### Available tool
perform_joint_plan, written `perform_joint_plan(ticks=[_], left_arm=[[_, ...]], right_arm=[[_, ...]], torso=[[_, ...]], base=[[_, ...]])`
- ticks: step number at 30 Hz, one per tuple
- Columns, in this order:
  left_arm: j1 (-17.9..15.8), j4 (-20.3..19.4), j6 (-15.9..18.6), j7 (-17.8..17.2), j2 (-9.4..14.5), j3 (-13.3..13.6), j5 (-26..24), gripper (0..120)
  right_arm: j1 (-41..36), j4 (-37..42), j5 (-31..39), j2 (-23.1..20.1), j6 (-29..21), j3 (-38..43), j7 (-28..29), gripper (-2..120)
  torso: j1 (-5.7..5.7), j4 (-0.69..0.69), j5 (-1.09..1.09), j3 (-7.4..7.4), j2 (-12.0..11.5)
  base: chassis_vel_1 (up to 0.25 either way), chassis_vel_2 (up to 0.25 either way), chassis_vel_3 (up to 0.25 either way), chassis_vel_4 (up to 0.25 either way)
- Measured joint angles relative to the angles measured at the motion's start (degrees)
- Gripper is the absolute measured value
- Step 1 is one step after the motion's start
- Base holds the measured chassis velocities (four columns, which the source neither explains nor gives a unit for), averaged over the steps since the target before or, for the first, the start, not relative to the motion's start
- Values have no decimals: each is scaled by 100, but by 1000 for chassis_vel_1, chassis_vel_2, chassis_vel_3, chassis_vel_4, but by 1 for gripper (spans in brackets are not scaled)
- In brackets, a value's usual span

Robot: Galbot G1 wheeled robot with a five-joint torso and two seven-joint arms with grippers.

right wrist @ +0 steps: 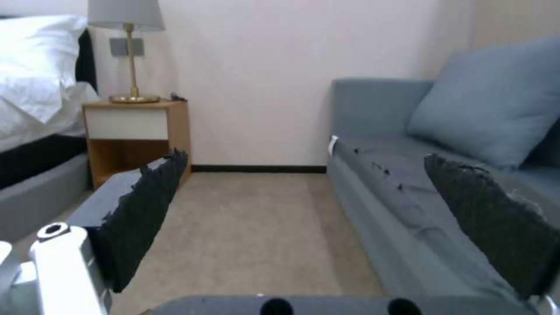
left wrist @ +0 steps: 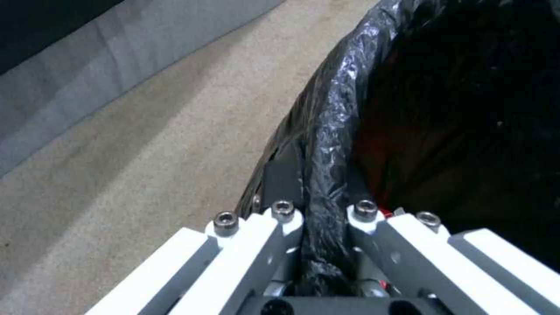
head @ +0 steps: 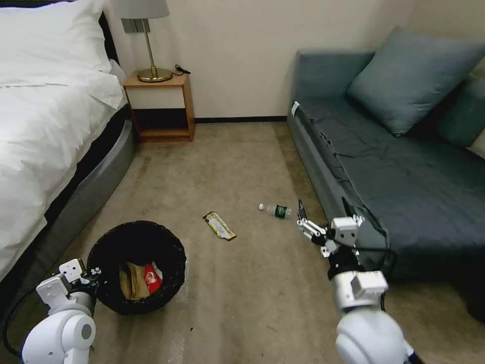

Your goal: Pick up the trash bin, then pick up the garbage on the floor and place it into the trash bin.

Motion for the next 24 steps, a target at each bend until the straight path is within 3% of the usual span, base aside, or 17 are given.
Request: perform_joint_plan(ticks=[4, 12, 24], left_arm=[[10, -14, -4, 1, -12, -1, 0, 3], [53, -40, -21, 1, -49, 8, 32, 3], [60, -48, -39, 1, -61, -15, 40, 3]], right_arm=[[-107, -116, -215, 230, 221, -79, -120, 100], [-135, -210, -315, 287, 381, -139, -192, 100], [-73, -313, -291, 299, 437, -173, -194, 100]], torso=[[0, 0, 0, 0, 0], [0, 0, 1, 0, 0], [0, -1, 1, 1, 0]], base=[[0, 0, 0, 0], [-18, 14, 13, -12], [-174, 175, 181, -171]])
